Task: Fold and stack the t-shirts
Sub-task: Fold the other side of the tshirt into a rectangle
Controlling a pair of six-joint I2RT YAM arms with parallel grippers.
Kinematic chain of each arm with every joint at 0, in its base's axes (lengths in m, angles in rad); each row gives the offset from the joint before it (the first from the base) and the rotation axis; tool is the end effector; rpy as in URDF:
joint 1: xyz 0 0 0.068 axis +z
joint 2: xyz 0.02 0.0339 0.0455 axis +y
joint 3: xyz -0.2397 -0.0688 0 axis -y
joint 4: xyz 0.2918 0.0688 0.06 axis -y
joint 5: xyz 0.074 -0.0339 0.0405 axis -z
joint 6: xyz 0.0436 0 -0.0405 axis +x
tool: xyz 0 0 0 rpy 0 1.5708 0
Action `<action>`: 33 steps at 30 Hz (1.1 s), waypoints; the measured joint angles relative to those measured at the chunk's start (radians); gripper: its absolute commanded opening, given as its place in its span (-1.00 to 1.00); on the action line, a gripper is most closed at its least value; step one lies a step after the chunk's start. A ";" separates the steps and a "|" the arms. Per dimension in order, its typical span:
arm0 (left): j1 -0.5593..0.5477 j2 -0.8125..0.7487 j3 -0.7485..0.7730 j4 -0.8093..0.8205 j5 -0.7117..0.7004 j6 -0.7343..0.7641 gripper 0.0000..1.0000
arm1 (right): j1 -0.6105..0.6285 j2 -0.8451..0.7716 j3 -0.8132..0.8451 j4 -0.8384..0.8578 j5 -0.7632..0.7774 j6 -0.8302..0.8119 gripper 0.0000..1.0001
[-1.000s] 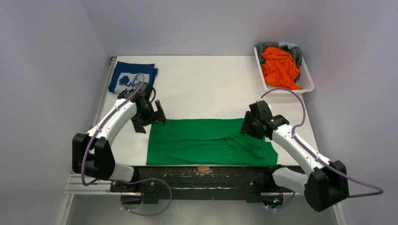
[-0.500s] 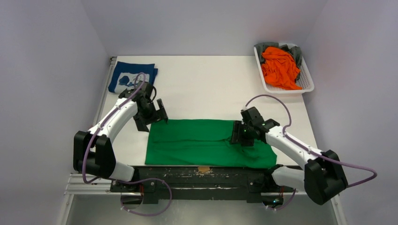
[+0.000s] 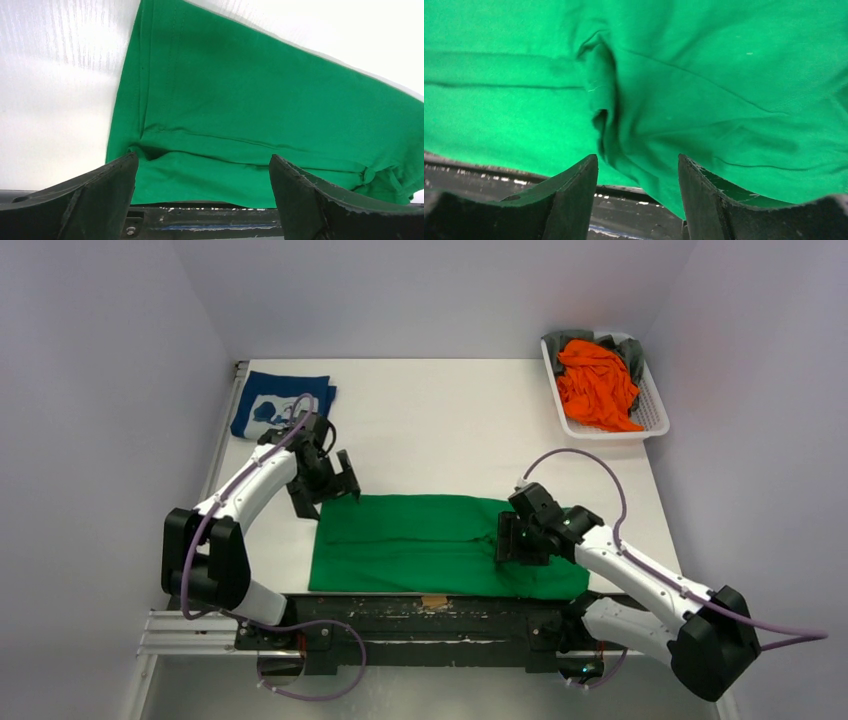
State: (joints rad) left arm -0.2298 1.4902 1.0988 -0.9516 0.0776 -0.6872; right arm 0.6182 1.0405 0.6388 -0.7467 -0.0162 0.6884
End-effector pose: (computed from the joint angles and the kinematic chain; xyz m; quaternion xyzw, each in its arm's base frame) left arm 0.3107 -0.0761 0.1821 -0.2208 0.9679 -0.0848 0.0848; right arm 0.1944 0.1391 0.1542 0.0326 0.9772 0.1337 0.1616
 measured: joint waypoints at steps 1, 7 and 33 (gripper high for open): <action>0.000 0.003 0.004 0.000 0.002 0.000 1.00 | 0.000 -0.011 0.000 -0.010 0.031 0.016 0.19; -0.003 0.018 0.032 0.002 0.024 0.000 1.00 | -0.008 -0.045 0.031 -0.024 0.133 0.062 0.22; -0.026 0.190 -0.049 0.122 0.129 0.004 1.00 | -0.393 0.365 0.108 0.066 0.325 0.100 -0.85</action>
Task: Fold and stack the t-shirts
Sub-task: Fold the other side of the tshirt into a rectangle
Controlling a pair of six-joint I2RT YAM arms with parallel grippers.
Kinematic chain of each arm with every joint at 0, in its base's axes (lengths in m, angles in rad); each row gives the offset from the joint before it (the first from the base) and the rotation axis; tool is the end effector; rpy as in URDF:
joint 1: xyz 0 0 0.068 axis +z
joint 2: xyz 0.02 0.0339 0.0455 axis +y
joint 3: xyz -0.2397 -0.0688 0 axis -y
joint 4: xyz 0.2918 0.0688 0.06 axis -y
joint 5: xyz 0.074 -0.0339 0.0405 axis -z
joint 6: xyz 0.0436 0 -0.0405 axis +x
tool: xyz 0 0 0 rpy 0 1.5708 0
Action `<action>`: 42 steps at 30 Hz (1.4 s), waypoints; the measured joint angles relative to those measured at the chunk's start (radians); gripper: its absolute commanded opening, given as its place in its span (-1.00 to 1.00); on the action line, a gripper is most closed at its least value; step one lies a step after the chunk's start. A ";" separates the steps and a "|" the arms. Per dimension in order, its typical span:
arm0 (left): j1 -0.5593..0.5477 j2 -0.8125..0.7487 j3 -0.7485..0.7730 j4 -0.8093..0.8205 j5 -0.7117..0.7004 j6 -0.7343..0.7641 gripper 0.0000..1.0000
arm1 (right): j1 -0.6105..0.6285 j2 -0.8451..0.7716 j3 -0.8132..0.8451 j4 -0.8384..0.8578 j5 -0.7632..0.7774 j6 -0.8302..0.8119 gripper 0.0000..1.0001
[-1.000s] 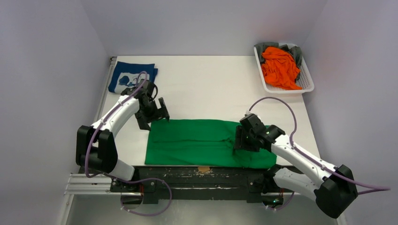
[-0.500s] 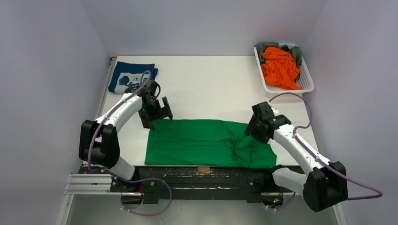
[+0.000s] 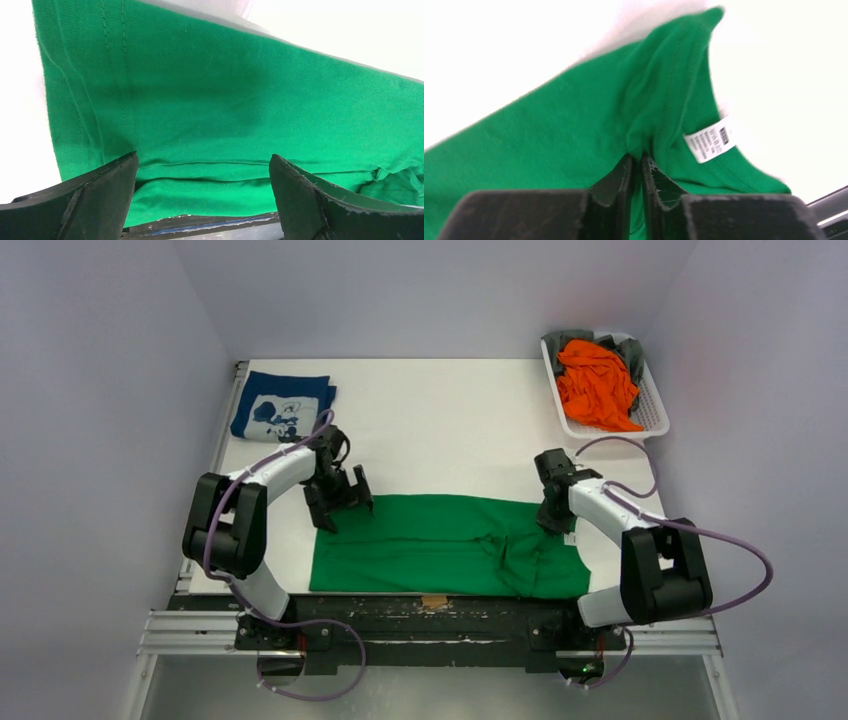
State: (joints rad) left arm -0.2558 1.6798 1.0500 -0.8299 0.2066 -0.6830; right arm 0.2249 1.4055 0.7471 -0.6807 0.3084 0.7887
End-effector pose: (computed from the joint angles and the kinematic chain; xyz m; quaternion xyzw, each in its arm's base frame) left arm 0.3172 -0.0922 0.1124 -0.2049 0.9718 -0.1168 0.0027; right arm 0.2706 0.0483 0.1064 0.2901 0.9378 -0.0779 0.1739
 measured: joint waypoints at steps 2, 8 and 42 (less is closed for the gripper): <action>0.000 0.007 -0.001 0.002 0.000 0.000 1.00 | -0.019 0.016 0.018 0.008 0.033 -0.003 -0.90; 0.000 0.026 -0.001 0.006 -0.005 0.014 1.00 | -0.043 0.064 0.128 -0.005 0.151 -0.039 -0.73; -0.001 0.006 0.001 -0.016 -0.069 0.014 1.00 | 0.264 -0.066 0.050 0.061 -0.482 -0.246 0.07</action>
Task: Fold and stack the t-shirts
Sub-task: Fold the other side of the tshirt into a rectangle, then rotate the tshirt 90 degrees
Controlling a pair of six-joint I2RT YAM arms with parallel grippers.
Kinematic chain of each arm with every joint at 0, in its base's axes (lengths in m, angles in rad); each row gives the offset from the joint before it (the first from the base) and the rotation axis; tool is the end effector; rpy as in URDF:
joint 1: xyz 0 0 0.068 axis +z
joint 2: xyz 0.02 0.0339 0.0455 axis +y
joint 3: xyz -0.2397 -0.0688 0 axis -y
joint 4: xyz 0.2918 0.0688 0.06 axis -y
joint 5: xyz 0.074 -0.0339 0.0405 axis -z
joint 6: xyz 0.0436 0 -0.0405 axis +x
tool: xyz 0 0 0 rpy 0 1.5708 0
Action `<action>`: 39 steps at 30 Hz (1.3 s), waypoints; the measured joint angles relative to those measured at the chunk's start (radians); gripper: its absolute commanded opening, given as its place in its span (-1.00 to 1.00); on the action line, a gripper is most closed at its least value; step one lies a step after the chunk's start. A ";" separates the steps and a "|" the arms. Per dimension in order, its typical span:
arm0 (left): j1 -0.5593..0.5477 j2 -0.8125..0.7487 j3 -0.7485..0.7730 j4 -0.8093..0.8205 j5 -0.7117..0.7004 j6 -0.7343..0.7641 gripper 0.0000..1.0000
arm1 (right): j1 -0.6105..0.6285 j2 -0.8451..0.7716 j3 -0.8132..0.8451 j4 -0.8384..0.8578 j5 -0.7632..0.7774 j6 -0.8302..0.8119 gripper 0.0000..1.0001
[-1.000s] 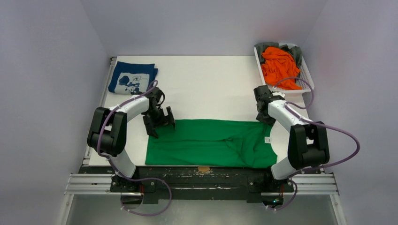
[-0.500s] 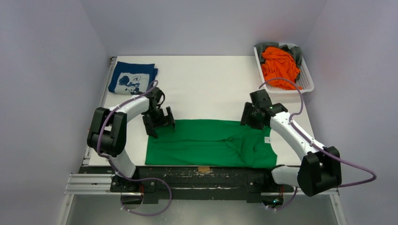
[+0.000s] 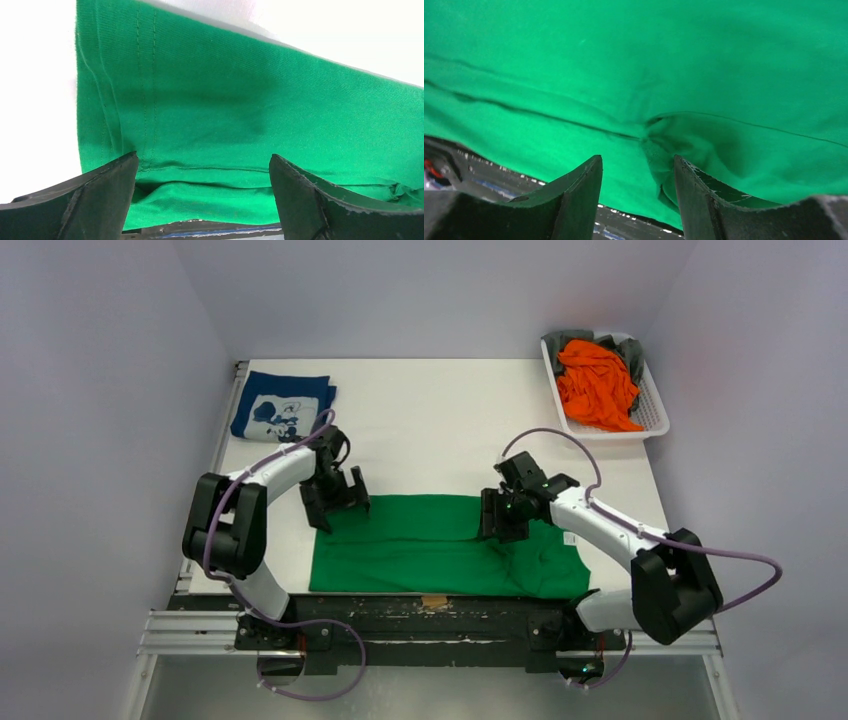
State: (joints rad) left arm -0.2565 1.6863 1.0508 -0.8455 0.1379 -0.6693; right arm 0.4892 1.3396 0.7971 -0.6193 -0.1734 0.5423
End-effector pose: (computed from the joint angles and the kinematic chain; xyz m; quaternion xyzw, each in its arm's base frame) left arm 0.3163 -0.0892 0.1100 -0.2012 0.9761 -0.0816 0.0093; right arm 0.2546 0.1441 0.1403 0.0083 0.9756 0.1735 0.1342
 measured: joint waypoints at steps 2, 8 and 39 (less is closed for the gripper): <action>0.000 -0.004 0.000 -0.001 -0.004 0.000 1.00 | 0.032 0.006 -0.001 0.007 -0.030 -0.009 0.08; 0.000 -0.011 0.000 -0.004 -0.012 0.000 1.00 | 0.150 0.023 -0.001 -0.016 -0.109 -0.055 0.09; -0.051 -0.049 -0.035 0.045 0.150 0.011 1.00 | -0.143 0.069 -0.060 -0.023 0.137 0.219 0.24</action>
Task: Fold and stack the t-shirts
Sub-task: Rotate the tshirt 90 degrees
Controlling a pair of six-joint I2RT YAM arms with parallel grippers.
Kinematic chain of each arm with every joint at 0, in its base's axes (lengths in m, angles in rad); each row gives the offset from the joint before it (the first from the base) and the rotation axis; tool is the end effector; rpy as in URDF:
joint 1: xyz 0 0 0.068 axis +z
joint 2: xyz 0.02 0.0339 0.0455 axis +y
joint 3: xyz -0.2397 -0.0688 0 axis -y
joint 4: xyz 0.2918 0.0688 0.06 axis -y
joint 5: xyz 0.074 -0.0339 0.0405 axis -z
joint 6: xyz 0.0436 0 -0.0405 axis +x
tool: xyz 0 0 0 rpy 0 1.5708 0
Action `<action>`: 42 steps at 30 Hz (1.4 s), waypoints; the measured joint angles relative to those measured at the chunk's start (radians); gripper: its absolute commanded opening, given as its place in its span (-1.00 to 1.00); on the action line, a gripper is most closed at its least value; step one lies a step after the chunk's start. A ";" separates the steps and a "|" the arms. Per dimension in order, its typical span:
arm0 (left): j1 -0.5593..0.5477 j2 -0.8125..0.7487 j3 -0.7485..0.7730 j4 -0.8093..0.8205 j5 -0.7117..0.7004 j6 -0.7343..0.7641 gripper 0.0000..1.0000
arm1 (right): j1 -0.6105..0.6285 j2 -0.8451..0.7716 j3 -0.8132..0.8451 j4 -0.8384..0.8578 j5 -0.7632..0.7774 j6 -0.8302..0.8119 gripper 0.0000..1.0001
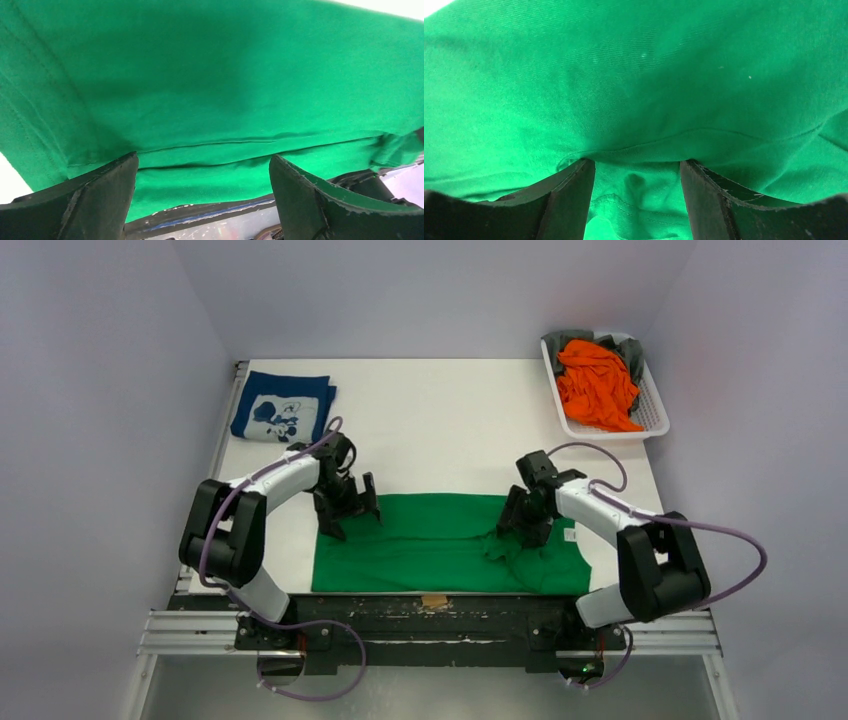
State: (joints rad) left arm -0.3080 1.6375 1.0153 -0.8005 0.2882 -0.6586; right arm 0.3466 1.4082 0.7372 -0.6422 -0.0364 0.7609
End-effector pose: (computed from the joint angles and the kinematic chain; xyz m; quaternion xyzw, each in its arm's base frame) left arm 0.3061 -0.1104 0.1168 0.1617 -0.9737 0.1608 0.0017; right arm 0.2600 0.0956 0.1019 0.2016 0.9708 0.0829 0.0997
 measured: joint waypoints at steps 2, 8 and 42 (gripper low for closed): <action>0.000 0.003 -0.031 0.000 0.000 0.000 1.00 | -0.018 0.055 0.044 -0.014 0.000 0.006 0.24; 0.000 0.021 -0.047 -0.004 0.003 -0.008 1.00 | -0.039 0.337 0.339 -0.094 0.018 -0.059 0.18; -0.409 0.389 0.406 0.095 0.150 -0.284 1.00 | 0.041 1.333 1.682 0.501 -0.293 -0.352 0.27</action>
State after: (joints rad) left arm -0.7170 2.0270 1.4208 -0.7055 0.4385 -0.9424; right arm 0.3874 2.7415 2.4187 -0.1410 -0.3294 0.4084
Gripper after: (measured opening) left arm 0.998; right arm 0.630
